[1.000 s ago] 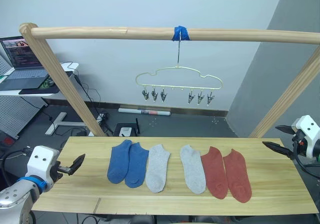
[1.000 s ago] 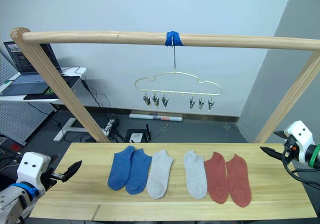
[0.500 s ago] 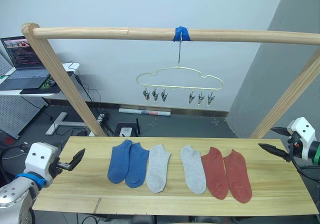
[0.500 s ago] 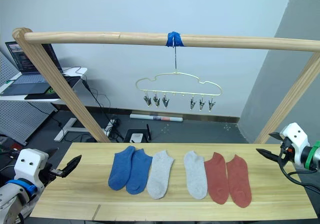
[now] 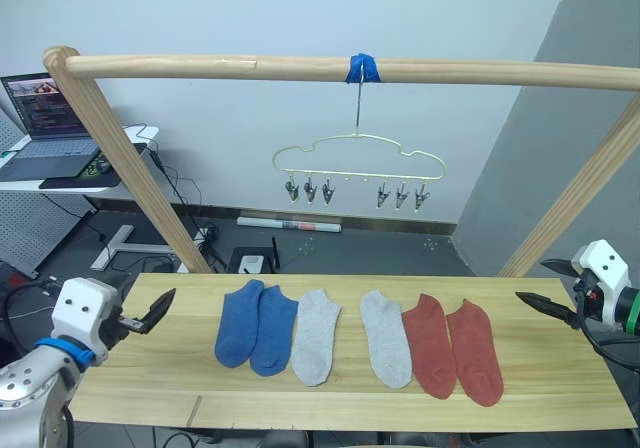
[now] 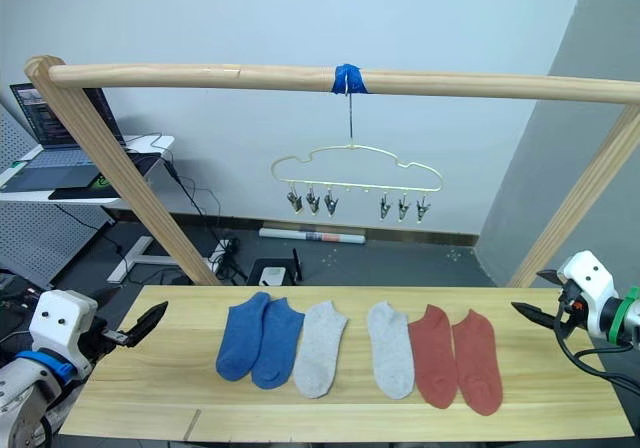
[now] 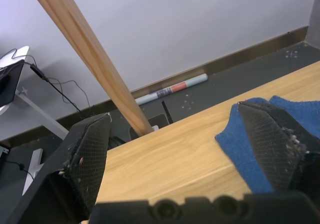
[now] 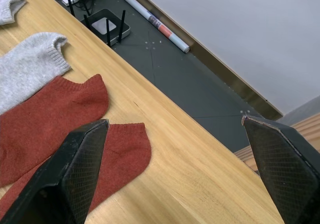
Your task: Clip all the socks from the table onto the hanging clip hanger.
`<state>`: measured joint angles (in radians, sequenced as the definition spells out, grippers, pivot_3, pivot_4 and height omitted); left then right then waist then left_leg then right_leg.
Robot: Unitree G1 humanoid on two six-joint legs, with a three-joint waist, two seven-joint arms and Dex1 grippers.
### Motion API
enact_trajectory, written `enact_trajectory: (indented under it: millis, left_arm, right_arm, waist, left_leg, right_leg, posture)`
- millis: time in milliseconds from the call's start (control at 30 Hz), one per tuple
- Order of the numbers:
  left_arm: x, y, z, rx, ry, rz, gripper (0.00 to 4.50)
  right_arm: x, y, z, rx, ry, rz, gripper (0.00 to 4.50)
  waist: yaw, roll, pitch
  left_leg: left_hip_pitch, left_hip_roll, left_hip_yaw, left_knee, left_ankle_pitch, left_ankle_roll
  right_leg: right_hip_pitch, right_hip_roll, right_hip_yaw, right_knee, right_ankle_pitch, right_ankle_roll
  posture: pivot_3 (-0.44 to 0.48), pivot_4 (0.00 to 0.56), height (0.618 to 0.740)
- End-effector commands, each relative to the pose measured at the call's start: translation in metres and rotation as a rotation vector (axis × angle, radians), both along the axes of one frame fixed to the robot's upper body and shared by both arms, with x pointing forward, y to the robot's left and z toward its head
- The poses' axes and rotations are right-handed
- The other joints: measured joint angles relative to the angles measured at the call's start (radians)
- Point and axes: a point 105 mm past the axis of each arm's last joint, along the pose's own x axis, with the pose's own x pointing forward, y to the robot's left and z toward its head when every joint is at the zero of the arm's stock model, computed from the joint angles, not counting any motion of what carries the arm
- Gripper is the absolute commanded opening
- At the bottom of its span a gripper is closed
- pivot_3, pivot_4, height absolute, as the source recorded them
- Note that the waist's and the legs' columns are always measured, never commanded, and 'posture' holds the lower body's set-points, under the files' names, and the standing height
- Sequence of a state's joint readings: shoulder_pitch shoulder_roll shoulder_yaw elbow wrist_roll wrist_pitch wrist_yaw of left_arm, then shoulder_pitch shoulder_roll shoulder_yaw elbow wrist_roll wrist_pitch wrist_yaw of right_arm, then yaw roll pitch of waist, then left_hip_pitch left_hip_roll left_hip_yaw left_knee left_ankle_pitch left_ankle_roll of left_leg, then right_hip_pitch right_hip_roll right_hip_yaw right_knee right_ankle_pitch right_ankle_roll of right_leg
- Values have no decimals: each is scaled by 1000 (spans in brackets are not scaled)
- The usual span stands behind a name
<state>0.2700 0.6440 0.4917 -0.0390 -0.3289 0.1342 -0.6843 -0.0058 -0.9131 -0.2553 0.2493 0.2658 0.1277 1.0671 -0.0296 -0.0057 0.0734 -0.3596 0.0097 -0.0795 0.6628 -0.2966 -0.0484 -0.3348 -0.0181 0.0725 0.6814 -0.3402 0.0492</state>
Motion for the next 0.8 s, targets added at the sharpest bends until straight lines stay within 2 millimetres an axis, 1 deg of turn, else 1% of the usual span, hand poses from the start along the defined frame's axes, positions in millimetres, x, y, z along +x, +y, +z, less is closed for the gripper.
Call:
enact_trajectory:
  millis: [33, 133, 233, 333, 367, 433, 500, 567, 633, 700, 800]
  left_arm:
    - [6, -8, 8, 14, -31, -22, 4471]
    - [9, -11, 8, 37, -48, -22, 4471]
    - [14, -17, 9, 9, -62, -27, 4471]
    - [23, -29, 15, -27, -94, -45, 4471]
    - [28, -36, 19, -43, -110, -61, 4471]
    - [38, -53, 28, -83, -147, -91, 4471]
    - [50, -76, 37, -136, -188, -131, 4471]
    - [61, -100, 46, -183, -230, -169, 4471]
    - [67, -118, 55, -217, -263, -194, 4471]
    - [71, -130, 63, -242, -301, -197, 4471]
    - [73, -138, 72, -273, -343, -182, 4471]
  right_arm:
    - [2, -1, 12, -6, -39, 2, 4500]
    - [1, 1, 11, -5, -35, 6, 4500]
    - [0, 6, 11, 0, -34, 19, 4500]
    - [-1, 19, 17, 22, -52, 55, 4500]
    - [-1, 26, 21, 35, -61, 72, 4500]
    - [-1, 41, 29, 58, -81, 109, 4500]
    - [-1, 61, 40, 94, -108, 152, 4500]
    - [-2, 80, 51, 124, -136, 195, 4500]
    - [-3, 95, 61, 152, -161, 216, 4500]
    - [-4, 107, 71, 185, -182, 225, 4500]
    - [-8, 120, 80, 213, -197, 240, 4500]
  waist:
    - [0, 0, 0]
    - [1, 0, 0]
    - [1, 0, 0]
    - [0, -1, 1]
    - [0, -1, 3]
    - [0, 0, 7]
    - [-3, 0, 19]
    - [-3, 0, 33]
    - [-7, -1, 44]
    - [-14, -2, 63]
    - [-30, -4, 87]
  left_leg:
    - [0, 0, 0, 0, 0, 0]
    - [0, 0, 0, 0, 0, 0]
    - [0, 0, 0, 0, 0, 0]
    - [0, 0, 0, 0, 0, 0]
    - [0, 0, -1, 0, 0, 0]
    - [0, 0, -1, 0, 0, 0]
    - [0, 0, -1, 1, 0, 0]
    - [0, 0, -1, 2, 0, 0]
    - [-1, 0, -1, 2, 0, 1]
    - [-3, 0, -1, 2, 0, 1]
    - [-5, 0, -1, 2, 0, 1]
  right_leg:
    - [0, 0, 0, 0, 0, 0]
    - [0, 0, 0, 0, 0, 0]
    - [0, 0, 0, 0, 0, 0]
    - [0, 0, 0, 0, 0, 0]
    - [0, 0, 0, 0, 0, 0]
    - [1, 0, 0, 0, 0, 0]
    - [1, 1, 0, 0, 0, 1]
    - [2, 4, 0, 0, 1, 2]
    - [1, 4, 0, 0, 1, 2]
    - [0, 4, 0, 0, 1, 2]
    - [-2, 4, 0, -1, 1, 2]
  posture:
    - [17, 29, 740]
    - [17, 35, 740]
    - [14, 39, 740]
    - [-8, 61, 740]
    - [-13, 65, 740]
    - [-36, 91, 740]
    - [-70, 121, 740]
    - [-92, 139, 740]
    - [-115, 166, 740]
    - [-131, 182, 740]
    - [-155, 216, 740]
